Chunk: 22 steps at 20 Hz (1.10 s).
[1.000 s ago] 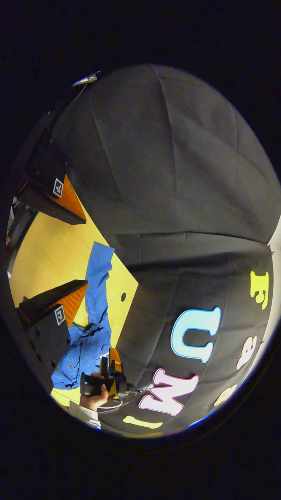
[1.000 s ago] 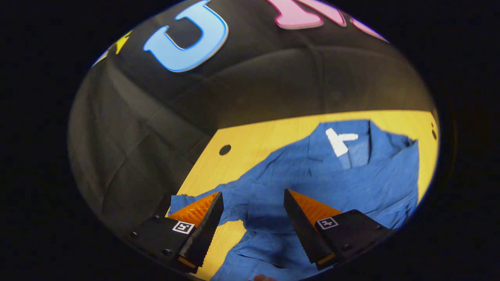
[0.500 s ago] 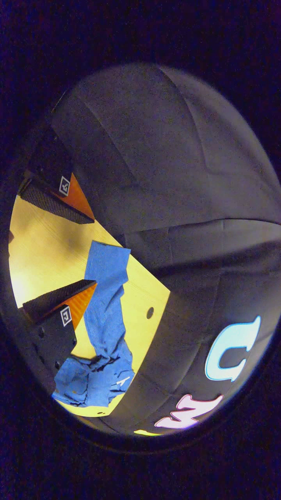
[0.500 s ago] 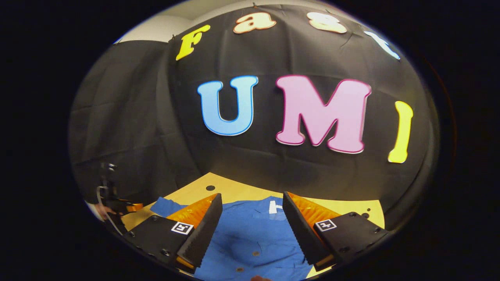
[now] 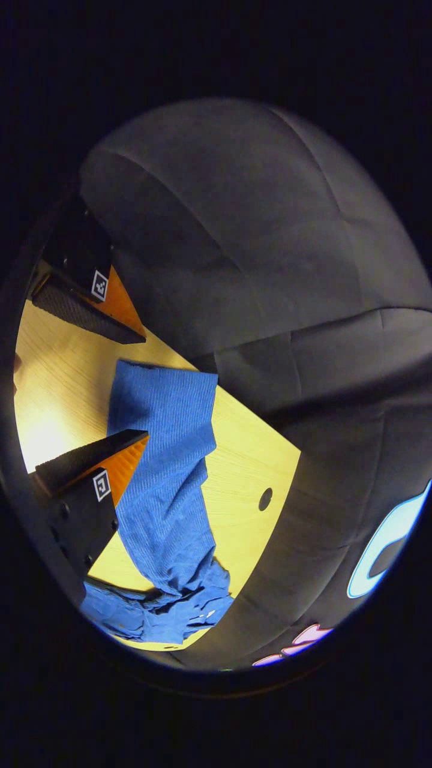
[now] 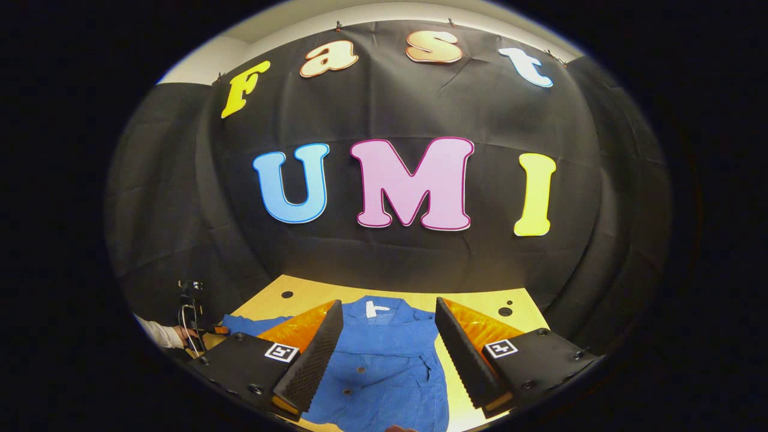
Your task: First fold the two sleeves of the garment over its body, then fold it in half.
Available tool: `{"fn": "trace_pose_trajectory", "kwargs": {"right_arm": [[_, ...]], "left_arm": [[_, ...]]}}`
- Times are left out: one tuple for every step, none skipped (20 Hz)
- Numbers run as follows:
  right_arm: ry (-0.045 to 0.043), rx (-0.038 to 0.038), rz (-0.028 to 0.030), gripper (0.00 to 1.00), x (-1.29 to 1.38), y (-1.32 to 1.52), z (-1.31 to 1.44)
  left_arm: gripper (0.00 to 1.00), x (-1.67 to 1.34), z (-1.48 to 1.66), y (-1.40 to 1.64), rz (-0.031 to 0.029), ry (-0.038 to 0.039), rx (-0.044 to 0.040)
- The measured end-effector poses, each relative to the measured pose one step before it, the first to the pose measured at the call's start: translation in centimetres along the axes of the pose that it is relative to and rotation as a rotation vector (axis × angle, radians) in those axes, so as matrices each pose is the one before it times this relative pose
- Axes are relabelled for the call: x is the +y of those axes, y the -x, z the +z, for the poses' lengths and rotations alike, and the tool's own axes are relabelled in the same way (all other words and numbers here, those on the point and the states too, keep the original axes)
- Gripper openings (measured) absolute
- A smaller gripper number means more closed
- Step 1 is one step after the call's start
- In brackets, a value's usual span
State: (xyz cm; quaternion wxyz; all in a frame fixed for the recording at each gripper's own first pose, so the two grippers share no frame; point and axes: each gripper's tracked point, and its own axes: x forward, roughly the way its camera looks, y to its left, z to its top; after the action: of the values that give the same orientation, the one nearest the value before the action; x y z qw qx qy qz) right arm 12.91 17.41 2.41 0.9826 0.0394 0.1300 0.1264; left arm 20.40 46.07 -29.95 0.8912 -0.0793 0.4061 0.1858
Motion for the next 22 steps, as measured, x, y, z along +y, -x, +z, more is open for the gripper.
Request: {"fn": "trace_pose_trajectory", "kwargs": {"right_arm": [[-0.00976,-0.00343,0.0076,0.96,0.413,-0.043,0.197],[-0.00753,0.0017,0.01153,0.96,0.543,-0.111,0.113],[-0.0015,0.00478,0.00953,0.96,0.379,-0.105,-0.093],[0.00224,0.00181,0.00903,0.96,0.309,-0.067,-0.062],[0.00707,0.00332,0.00785,0.96,0.258,-0.043,0.029],[0.0097,0.00874,0.00721,0.96,0.179,-0.119,-0.218],[0.00864,0.00681,0.00275,0.96,0.054,0.068,-0.145],[0.00495,0.00437,0.00533,0.96,-0.111,-0.014,-0.094],[0.00346,0.00668,0.0007,0.96,-0.085,-0.01,-0.142],[0.001,0.00568,-0.00103,0.96,-0.133,0.032,-0.283],[-0.00319,0.0054,-0.0008,0.96,-0.127,0.093,-0.13],[-0.00803,0.00473,0.00176,0.96,-0.151,0.16,-0.284],[-0.0088,0.00214,0.00304,0.97,-0.375,0.249,-0.131],[-0.00746,-0.00108,0.00089,0.96,-0.637,0.154,-0.061],[-0.01048,-0.00185,0.00449,0.96,-0.547,0.027,-0.092],[-0.01055,0.00125,0.00519,0.96,-0.372,-0.025,-0.07],[-0.00998,0.00188,0.00257,0.96,-0.516,0.012,-0.092],[-0.00706,0.00143,0.00055,0.96,-0.745,-0.083,-0.194],[-0.00525,0.00031,-0.00041,0.96,-0.738,0.133,-0.131],[-0.00578,0.00113,0.00314,0.97,-0.724,0.129,-0.066],[-0.00659,0.00415,0.00263,0.97,-0.652,0.084,-0.032],[-0.0071,0.00204,0.00253,0.97,-0.822,0.144,-0.152]], "left_arm": [[0.84,0.098,1.567,0.601,0.00689,-0.06526,-0.04623],[0.87,0.206,-0.329,-0.604,-0.03174,-0.06178,0.00973],[0.77,-0.26,0.133,0.407,-0.02385,-0.00795,-0.00565],[0.69,-0.328,0.097,-0.626,-0.00782,0.00167,0.00067],[0.48,-0.382,0.037,0.078,-0.0065,0.02385,0.00123],[0.33,-0.596,0.024,0.071,-0.01725,0.03955,-0.00277],[0.17,-0.3,-0.074,0.282,-0.02481,0.05962,0.00522],[0.09,0.027,0.306,-0.398,-0.03095,0.06667,-0.00115],[0.01,-0.228,0.27,0.233,-0.02981,0.07196,0.02083],[0.01,0.261,0.143,0.044,-0.01495,0.04437,0.00881],[0.0,0.023,-0.101,0.159,-0.00622,0.01967,0.01069],[0.0,-0.098,0.114,0.281,-0.00242,-0.00744,-0.00883],[0.0,-0.541,0.547,0.293,-0.0169,-0.01277,-0.0228],[0.0,-1.146,0.637,0.708,-0.02413,-0.0138,-0.02206],[0.0,-1.236,0.768,0.609,-0.01787,-0.02005,-0.0242],[0.0,-1.675,0.589,0.599,-0.02643,-0.01829,-0.01789],[0.0,-1.948,0.936,0.579,-0.02976,-0.01511,-0.0186],[0.0,-2.364,0.92,0.253,-0.03507,-0.00845,-0.01907],[0.0,-2.523,1.004,0.435,-0.03667,-0.00877,-0.02312],[0.0,-2.678,0.725,0.348,-0.04019,-0.00818,-0.01837],[0.0,-2.553,0.833,0.209,-0.03328,-0.01015,-0.01496],[0.0,-2.853,0.585,0.082,-0.03306,-0.01544,-0.01413]]}}
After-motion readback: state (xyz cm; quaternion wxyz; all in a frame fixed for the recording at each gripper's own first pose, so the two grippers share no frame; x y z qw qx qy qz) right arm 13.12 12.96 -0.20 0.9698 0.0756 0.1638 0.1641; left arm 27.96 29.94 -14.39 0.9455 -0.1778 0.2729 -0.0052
